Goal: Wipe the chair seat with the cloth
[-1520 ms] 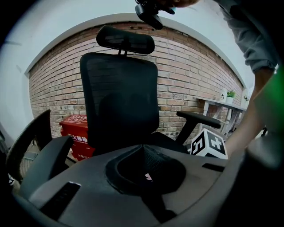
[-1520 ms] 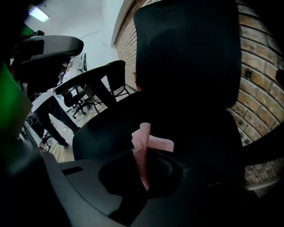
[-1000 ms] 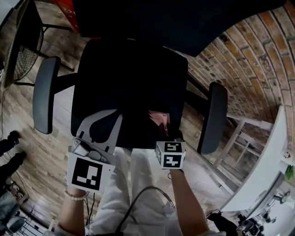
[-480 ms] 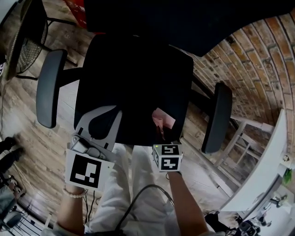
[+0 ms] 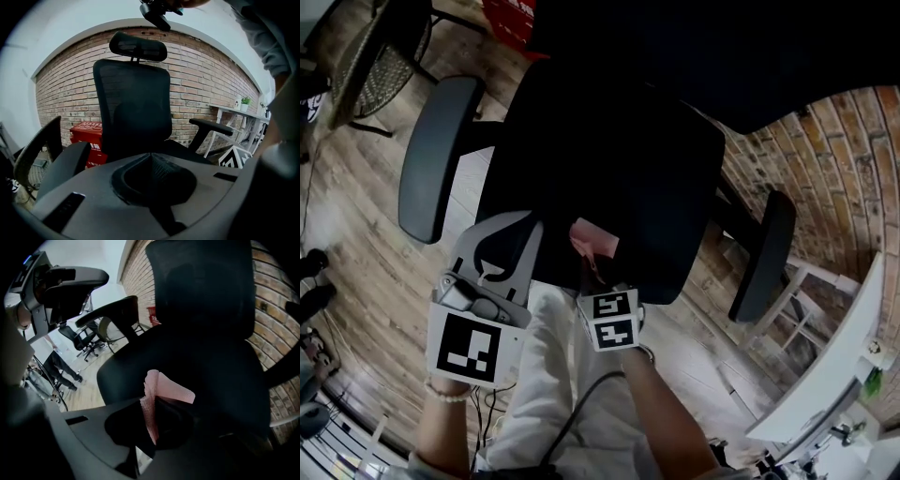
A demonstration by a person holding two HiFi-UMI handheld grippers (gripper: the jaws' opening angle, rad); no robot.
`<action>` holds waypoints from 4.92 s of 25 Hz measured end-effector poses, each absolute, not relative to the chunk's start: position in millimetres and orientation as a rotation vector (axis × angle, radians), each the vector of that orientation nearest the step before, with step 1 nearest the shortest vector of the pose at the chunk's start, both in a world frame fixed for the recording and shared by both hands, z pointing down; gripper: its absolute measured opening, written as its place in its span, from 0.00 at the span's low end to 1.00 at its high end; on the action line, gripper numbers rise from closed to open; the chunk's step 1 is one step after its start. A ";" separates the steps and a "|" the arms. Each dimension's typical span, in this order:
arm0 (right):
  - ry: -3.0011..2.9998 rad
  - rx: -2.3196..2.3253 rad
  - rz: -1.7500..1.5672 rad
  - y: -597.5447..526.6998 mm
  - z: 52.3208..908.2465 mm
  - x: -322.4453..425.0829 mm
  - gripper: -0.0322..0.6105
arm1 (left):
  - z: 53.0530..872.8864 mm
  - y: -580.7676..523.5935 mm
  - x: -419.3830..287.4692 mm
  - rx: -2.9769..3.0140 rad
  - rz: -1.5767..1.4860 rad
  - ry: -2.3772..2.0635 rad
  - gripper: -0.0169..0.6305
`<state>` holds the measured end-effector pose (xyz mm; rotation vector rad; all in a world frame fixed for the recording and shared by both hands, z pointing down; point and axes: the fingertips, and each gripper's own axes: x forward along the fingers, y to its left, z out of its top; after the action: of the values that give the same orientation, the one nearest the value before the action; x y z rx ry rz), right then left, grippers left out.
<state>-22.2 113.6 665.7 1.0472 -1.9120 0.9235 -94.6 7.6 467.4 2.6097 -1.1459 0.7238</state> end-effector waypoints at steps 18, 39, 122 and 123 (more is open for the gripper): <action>-2.127 0.612 0.825 123.6 651.2 -183.2 0.14 | 467.6 1.1 -151.2 2.535 0.756 -1.241 0.05; -1.851 0.884 0.948 178.3 677.7 -8.8 0.13 | 457.8 0.4 -67.2 2.627 0.741 -1.085 0.05; -2.415 1.497 0.189 39.3 133.9 97.9 0.13 | 95.5 19.3 -6.0 2.923 0.544 -1.119 0.05; -2.414 1.500 0.190 39.5 133.7 98.1 0.13 | 94.8 19.2 -5.7 2.926 0.541 -1.118 0.05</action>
<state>98.1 39.5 133.7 1.4996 -2.4140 0.1901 -5.7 19.2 94.8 2.9264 -1.1177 0.5415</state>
